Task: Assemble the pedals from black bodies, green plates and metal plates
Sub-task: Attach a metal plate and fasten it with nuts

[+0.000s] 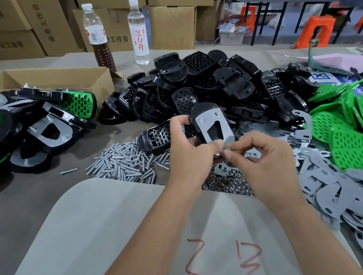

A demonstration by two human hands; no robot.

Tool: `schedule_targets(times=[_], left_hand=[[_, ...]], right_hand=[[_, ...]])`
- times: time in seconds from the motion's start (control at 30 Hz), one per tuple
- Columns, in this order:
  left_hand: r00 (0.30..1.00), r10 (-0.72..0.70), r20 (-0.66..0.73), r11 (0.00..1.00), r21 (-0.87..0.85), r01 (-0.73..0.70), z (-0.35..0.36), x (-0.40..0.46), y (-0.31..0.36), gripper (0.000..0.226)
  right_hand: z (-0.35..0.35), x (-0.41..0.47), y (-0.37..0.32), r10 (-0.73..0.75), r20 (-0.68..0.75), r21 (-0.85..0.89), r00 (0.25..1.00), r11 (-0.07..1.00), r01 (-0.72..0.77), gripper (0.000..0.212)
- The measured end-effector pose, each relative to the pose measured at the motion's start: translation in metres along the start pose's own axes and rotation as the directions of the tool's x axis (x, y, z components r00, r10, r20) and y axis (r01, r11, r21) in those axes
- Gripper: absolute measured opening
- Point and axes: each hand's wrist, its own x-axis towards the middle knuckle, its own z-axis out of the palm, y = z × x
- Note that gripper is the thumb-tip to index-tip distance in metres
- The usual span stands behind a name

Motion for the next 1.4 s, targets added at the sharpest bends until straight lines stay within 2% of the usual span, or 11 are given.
schedule_targets(times=[0.1,0.27,0.4,0.5,0.6,0.73,0.9,0.97,1.03,1.17,1.4], left_hand=[[1.000,0.013,0.010,1.000,0.027,-0.013,0.001,-0.001,0.002,0.054],[0.993,-0.115,-0.030,0.987,-0.120,0.110,-0.001,0.001,0.001,0.054],[0.984,-0.159,-0.084,0.965,-0.226,0.136,-0.004,0.005,0.003,0.054],[0.980,-0.177,-0.090,0.958,-0.244,0.150,-0.003,0.005,0.004,0.052],[0.977,-0.192,-0.089,0.960,-0.222,0.169,-0.002,0.004,0.001,0.054],[0.977,-0.191,-0.094,0.953,-0.257,0.161,0.000,0.004,0.000,0.052],[0.973,-0.206,-0.103,0.956,-0.232,0.178,0.000,0.004,-0.002,0.053],[0.975,-0.195,-0.104,0.954,-0.252,0.164,0.000,0.004,-0.002,0.052],[0.980,-0.167,-0.106,0.947,-0.294,0.130,0.001,0.004,0.000,0.051],[0.988,-0.097,-0.120,0.973,-0.222,0.069,0.002,0.002,-0.001,0.052],[0.986,0.137,-0.099,0.988,0.082,-0.129,0.002,-0.003,-0.002,0.052]], right_hand=[[0.001,-0.001,-0.002,-0.005,-0.017,-0.004,1.000,1.000,0.005,0.019],[0.003,-0.002,-0.003,-0.064,-0.016,-0.108,0.998,0.992,0.061,0.018],[0.006,-0.005,-0.002,-0.145,-0.021,-0.251,0.989,0.958,0.135,0.037],[0.007,-0.006,-0.010,-0.118,-0.034,-0.216,0.992,0.971,0.107,0.006],[0.009,-0.006,-0.010,-0.113,0.055,-0.178,0.992,0.977,0.121,0.021],[0.002,-0.006,-0.011,-0.144,-0.092,-0.177,0.985,0.976,0.126,0.055],[0.007,-0.009,-0.018,-0.130,0.000,-0.162,0.992,0.979,0.128,0.013],[0.007,-0.008,-0.018,-0.128,-0.019,-0.113,0.992,0.986,0.126,0.045],[0.006,-0.009,-0.020,-0.156,-0.056,-0.149,0.986,0.978,0.146,0.059],[0.008,-0.011,-0.009,-0.206,-0.070,-0.356,0.976,0.919,0.168,0.033],[0.016,-0.011,-0.010,-0.150,0.151,-0.650,0.977,0.730,0.213,0.007]])
